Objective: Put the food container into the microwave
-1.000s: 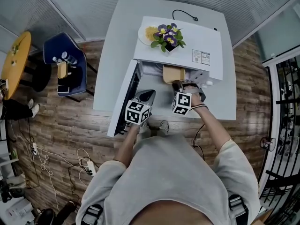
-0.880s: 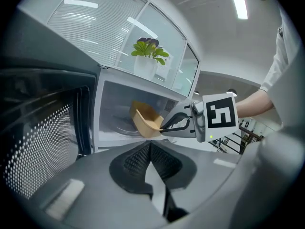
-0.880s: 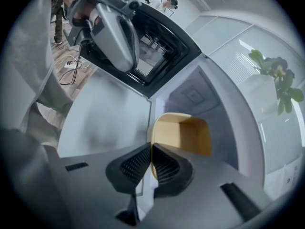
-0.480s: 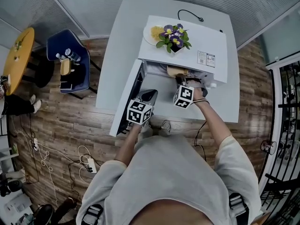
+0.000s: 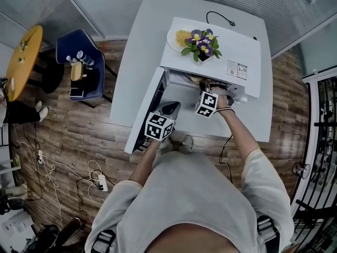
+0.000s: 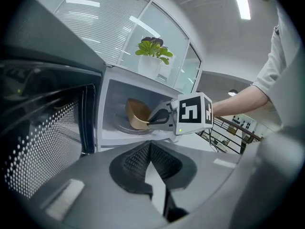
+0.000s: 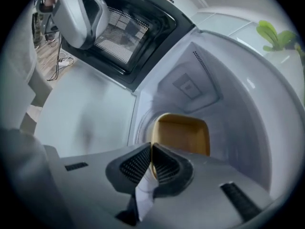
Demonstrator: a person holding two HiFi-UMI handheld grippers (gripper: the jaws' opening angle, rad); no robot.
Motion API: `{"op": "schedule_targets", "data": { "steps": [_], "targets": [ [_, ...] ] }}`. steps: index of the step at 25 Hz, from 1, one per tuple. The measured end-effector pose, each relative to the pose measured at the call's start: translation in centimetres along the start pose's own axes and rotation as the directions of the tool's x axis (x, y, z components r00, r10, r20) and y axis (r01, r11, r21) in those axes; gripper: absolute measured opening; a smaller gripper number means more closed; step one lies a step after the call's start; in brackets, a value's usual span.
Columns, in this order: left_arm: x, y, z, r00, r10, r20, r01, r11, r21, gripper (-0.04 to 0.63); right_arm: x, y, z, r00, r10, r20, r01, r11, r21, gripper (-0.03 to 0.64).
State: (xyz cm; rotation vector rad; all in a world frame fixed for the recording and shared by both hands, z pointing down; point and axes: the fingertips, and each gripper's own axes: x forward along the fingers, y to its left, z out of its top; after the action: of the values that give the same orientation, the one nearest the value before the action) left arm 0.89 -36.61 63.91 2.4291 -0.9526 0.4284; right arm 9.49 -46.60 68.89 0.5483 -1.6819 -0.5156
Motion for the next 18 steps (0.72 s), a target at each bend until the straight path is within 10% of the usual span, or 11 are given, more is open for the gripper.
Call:
{"op": "schedule_targets", "data": {
  "steps": [18],
  "targets": [
    [0.1, -0.1, -0.6, 1.0, -0.003, -0.012, 0.003, 1.0, -0.014, 0.011, 3.0, -1.4, 0.0, 1.0, -0.006, -0.029, 0.007, 1.0, 0.021, 0.021]
  ]
}}
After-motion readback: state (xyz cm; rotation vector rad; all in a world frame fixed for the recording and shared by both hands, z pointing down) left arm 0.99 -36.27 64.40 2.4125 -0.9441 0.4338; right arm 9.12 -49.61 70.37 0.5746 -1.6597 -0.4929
